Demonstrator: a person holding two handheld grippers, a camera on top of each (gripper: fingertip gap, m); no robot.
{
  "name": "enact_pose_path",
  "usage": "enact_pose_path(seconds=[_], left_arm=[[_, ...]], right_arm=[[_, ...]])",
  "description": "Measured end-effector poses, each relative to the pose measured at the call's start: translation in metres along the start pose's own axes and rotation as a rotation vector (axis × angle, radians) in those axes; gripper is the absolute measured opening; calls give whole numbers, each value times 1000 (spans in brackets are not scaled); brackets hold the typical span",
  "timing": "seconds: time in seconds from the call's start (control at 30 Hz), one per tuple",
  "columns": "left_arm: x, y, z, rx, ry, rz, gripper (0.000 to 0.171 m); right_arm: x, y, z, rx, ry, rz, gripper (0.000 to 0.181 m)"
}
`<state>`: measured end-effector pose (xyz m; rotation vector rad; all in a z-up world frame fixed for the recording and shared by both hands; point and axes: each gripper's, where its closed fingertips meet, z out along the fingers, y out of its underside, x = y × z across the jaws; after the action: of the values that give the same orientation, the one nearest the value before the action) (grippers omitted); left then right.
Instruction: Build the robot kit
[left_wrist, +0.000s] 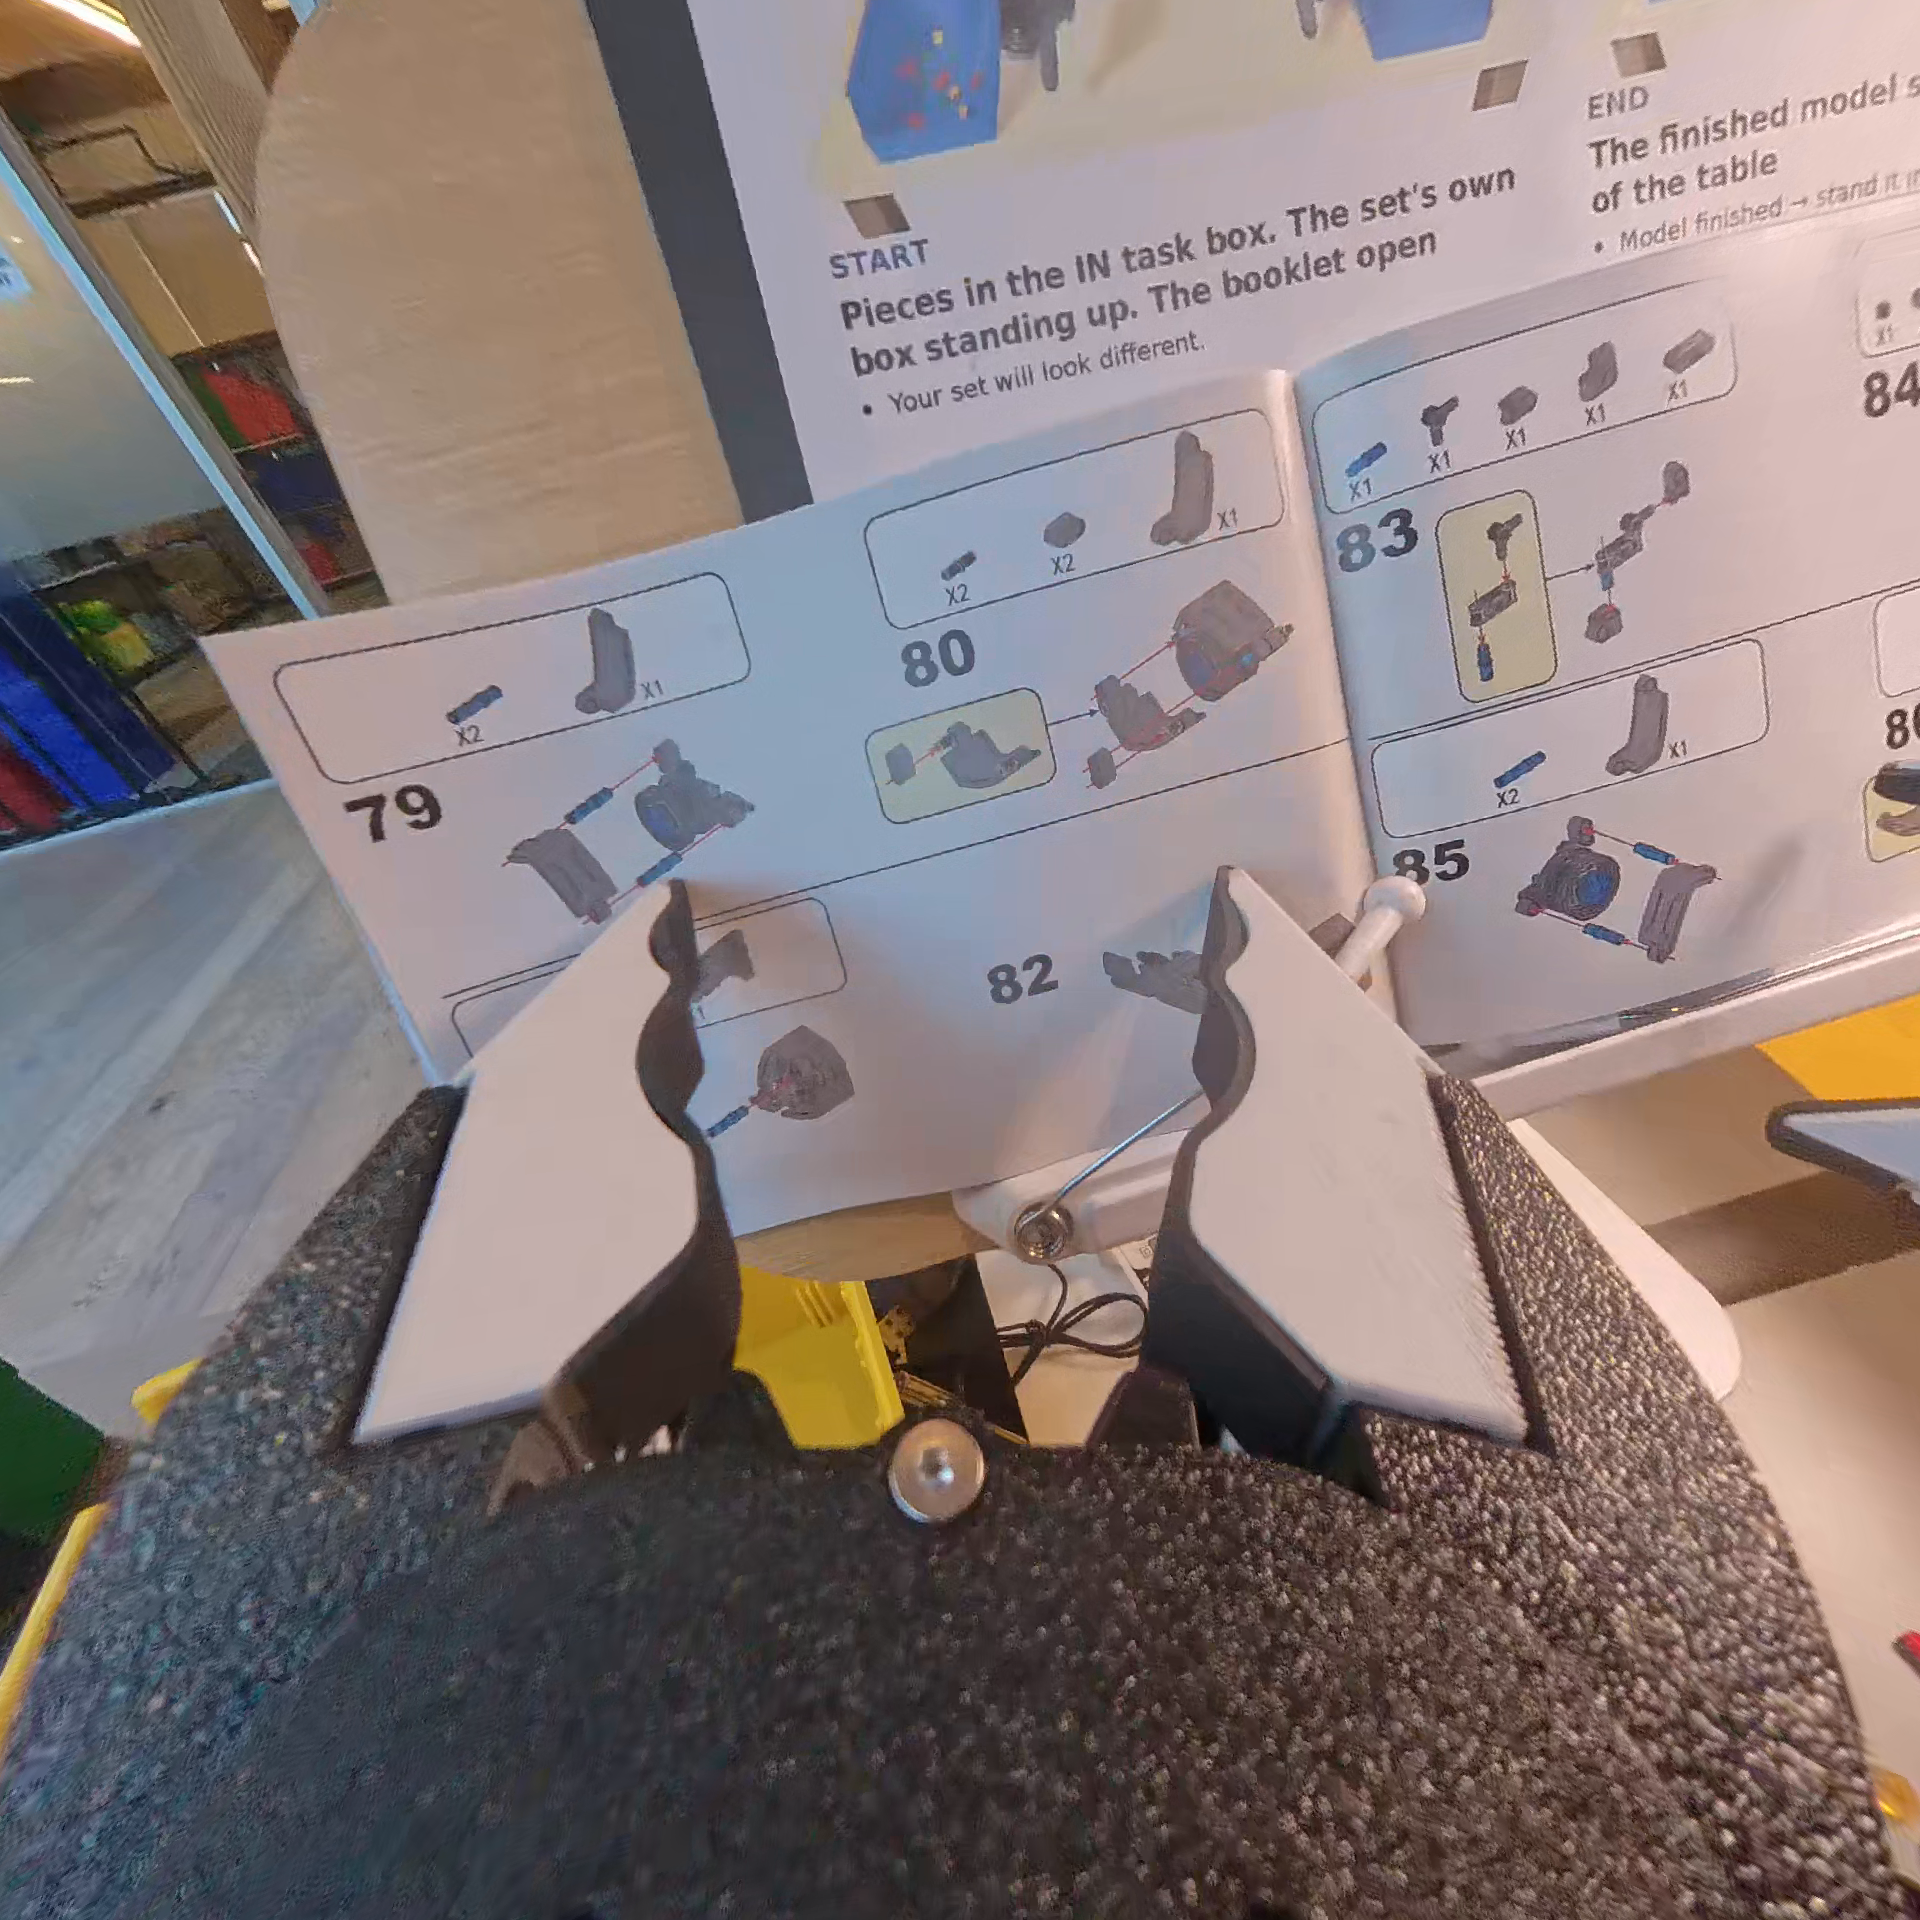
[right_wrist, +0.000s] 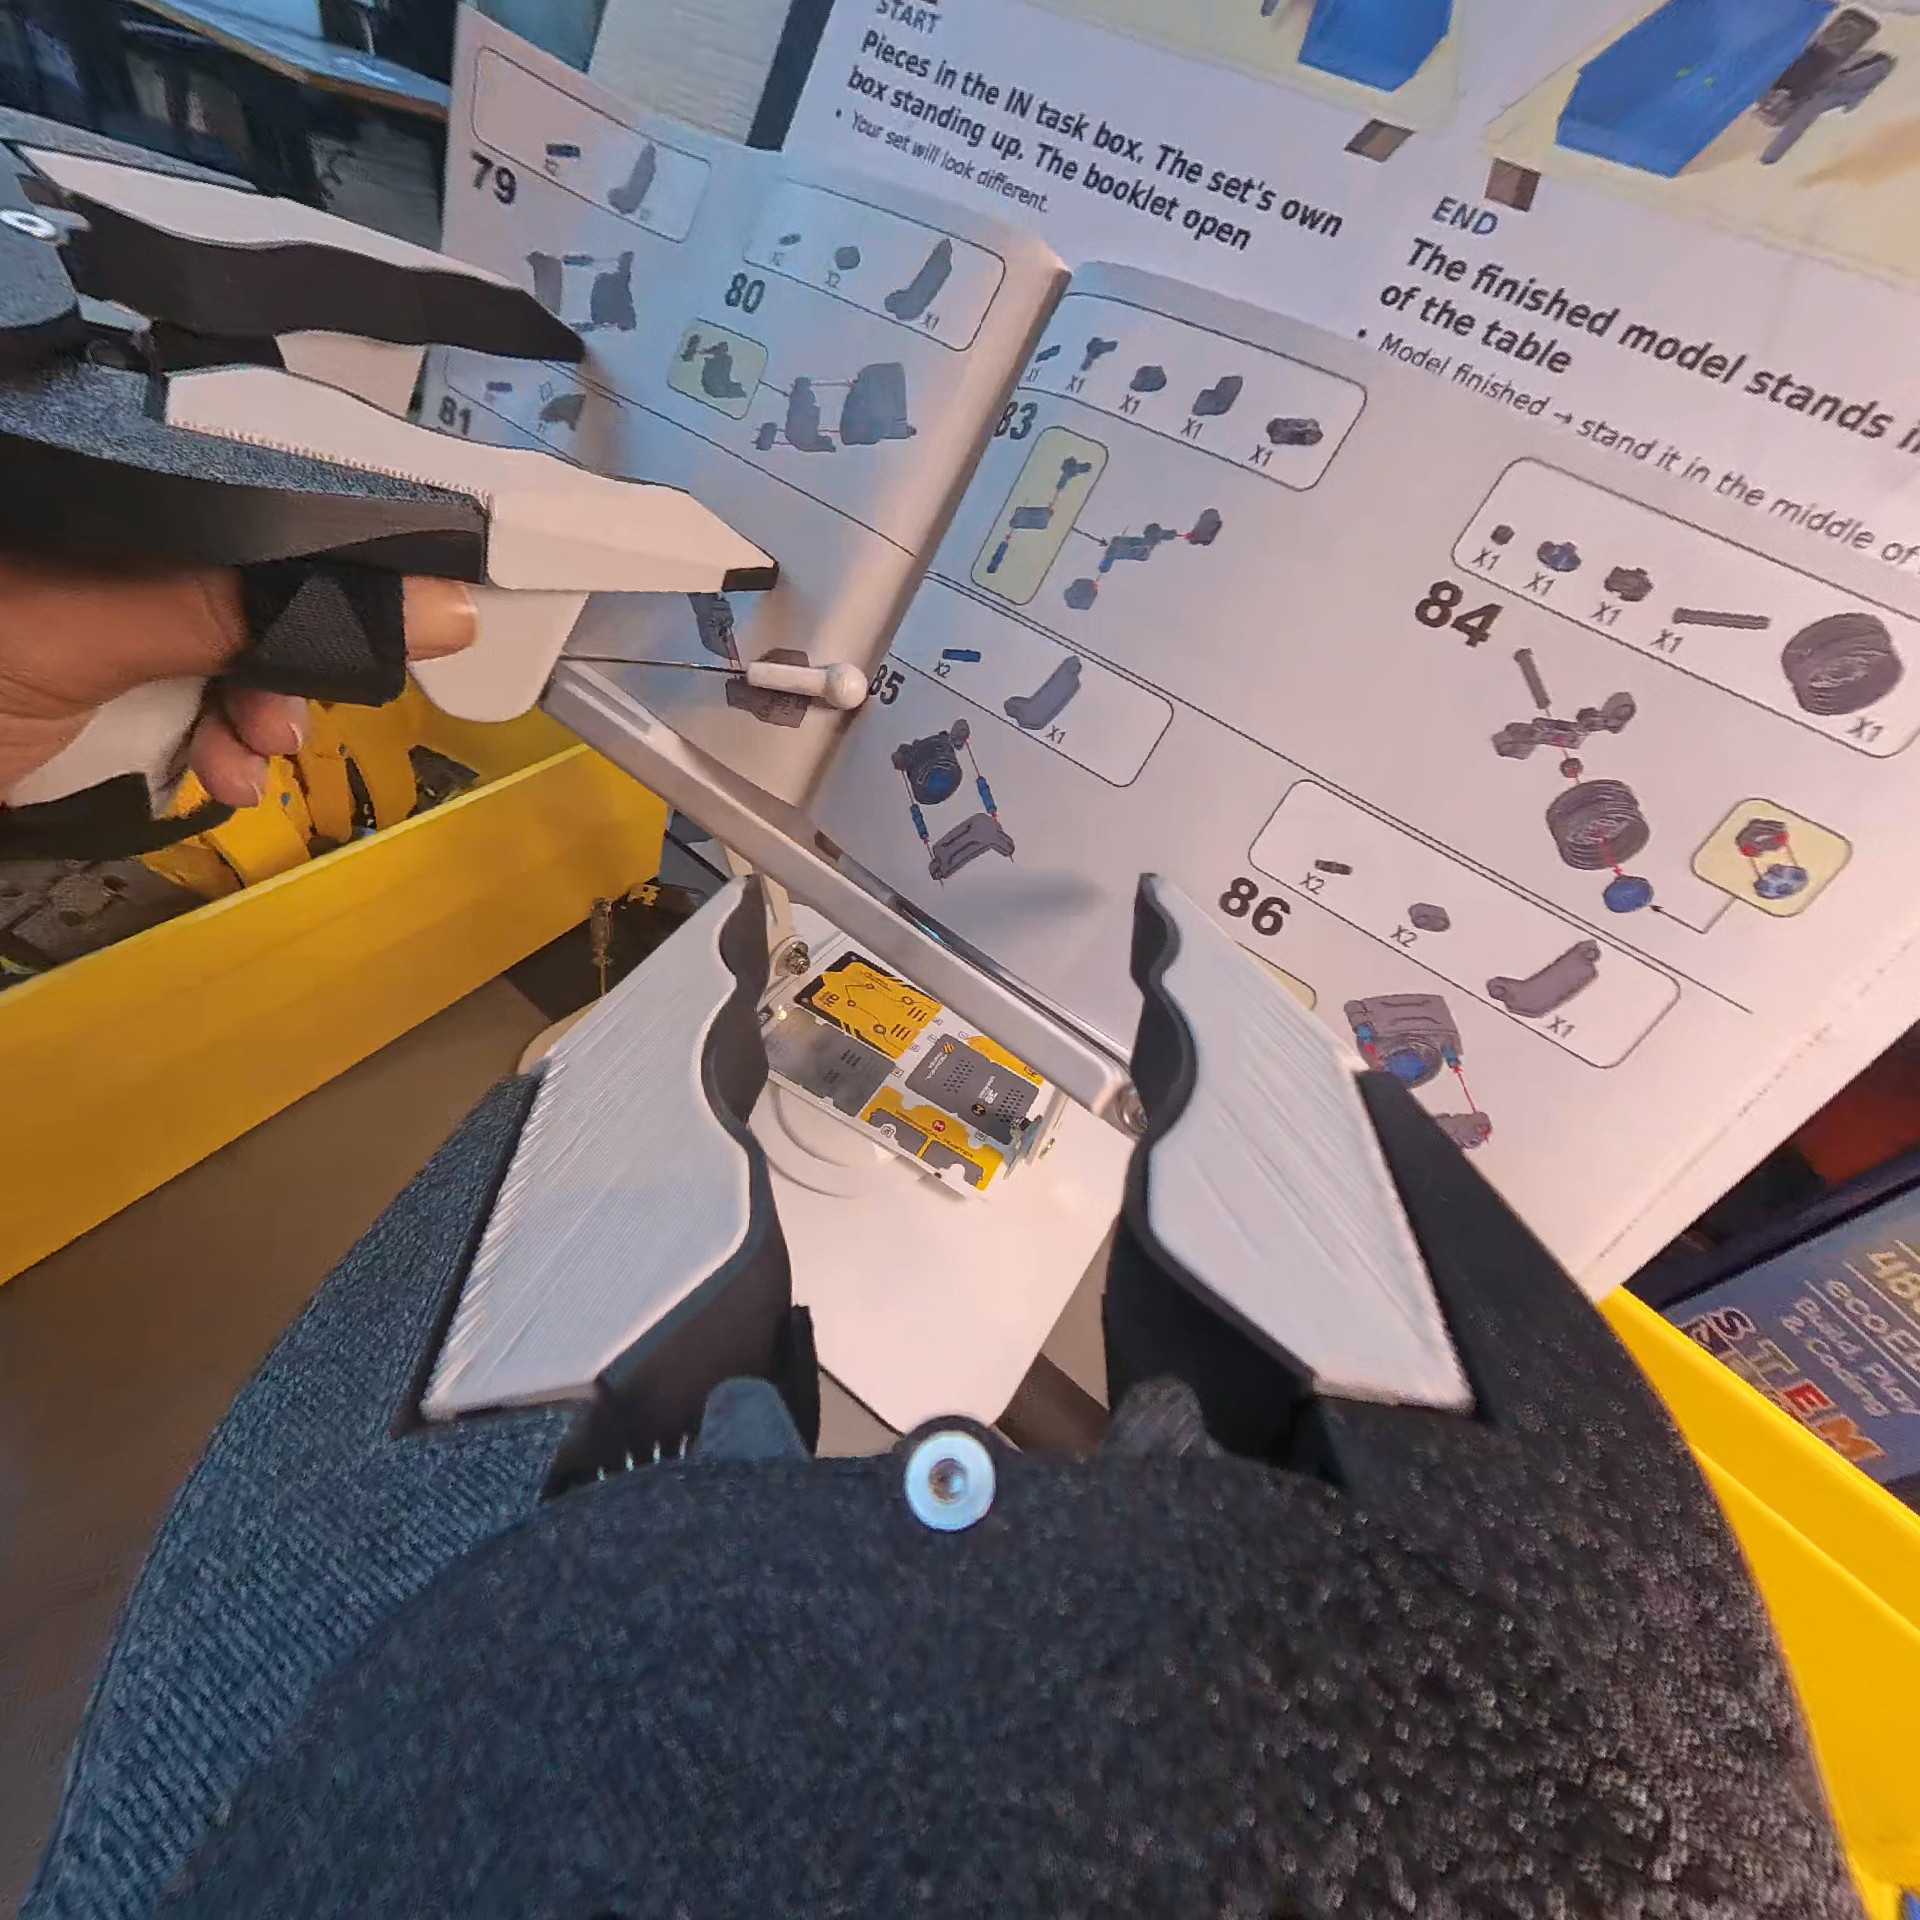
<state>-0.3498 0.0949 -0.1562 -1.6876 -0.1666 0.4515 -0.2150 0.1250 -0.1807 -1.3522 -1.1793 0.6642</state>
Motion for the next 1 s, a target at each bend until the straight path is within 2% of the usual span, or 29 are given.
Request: enact_pose_path(seconds=[0.13,0.2,0.27,0.37,0.5,0.6,0.67,0.7,0.83,0.93,1.0], left_arm=[[15,-1,-1,8,34,10,67],[26,-2,-1,-5,76,38,39],[34,-3,0,-27,97,70,22],[43,-6,1,-45,135,64,7],[53,-24,-11,41,157,66,4],[65,-33,-19,66,196,77,12],[68,-40,-23,83,209,84,10],[70,-42,-24,79,220,86,10],[78,-45,-24,33,273,112,12],[82,-46,-22,-6,316,156,12],[82,-49,-21,-22,342,192,12]], right_arm=[[1,5,-1,-3,-6,-3,70],[0,9,-1,-12,-12,-8,70],[-2,10,-1,-14,-20,-8,69],[-8,5,-3,-1,-33,-19,69],[-15,-2,-9,25,-54,-37,66],[-33,-4,-6,36,-125,-84,52],[-47,-3,-1,27,-168,-97,40],[-54,-4,4,30,-188,-63,35],[-65,-8,35,-4,-183,199,35],[-78,-11,56,-14,-188,331,48],[-80,-19,62,35,-163,373,51]])
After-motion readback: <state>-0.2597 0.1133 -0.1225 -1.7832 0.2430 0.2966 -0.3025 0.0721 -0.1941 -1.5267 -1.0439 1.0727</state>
